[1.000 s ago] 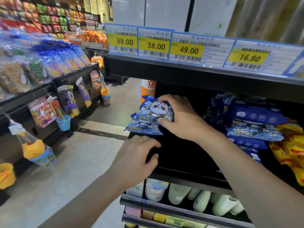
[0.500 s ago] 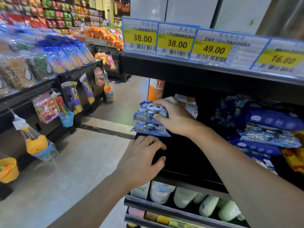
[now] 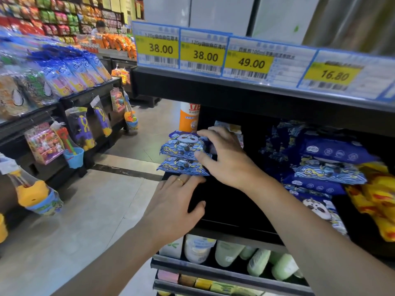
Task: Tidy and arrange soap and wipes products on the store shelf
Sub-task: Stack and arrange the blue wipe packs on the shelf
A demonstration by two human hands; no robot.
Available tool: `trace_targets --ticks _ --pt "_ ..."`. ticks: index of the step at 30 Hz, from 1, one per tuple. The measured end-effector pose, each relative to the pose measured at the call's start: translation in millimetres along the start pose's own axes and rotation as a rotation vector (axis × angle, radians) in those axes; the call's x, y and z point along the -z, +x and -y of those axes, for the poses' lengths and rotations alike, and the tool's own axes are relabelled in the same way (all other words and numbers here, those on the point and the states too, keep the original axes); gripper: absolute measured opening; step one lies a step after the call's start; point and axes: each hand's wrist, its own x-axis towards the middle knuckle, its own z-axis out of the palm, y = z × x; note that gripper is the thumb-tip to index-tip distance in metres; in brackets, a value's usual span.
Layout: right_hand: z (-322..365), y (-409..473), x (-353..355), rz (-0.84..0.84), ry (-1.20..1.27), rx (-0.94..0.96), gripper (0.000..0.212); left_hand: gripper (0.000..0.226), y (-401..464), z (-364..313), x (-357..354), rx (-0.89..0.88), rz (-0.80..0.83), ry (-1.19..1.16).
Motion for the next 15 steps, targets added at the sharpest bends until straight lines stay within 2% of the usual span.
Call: trace_targets --ticks 4,8,12,15 --pt "-1 -45 28 -0.134 0.061 0.012 0.04 0.043 11 -22 -5 -0.034 0.012 -0.04" --pt "-11 -92 53 -0.2 0.045 -0.005 0.029 0.045 22 -46 -20 -0.078 0.053 -0.038" --pt "-30 -130 75 -0.185 -0.047 -0.046 0.022 0.044 29 -64 -31 -0.109 0.073 -0.029" --pt "-49 -157 89 -0.13 -0.139 -0.097 0.027 0.039 31 -68 -36 -0.119 0.081 -0.029"
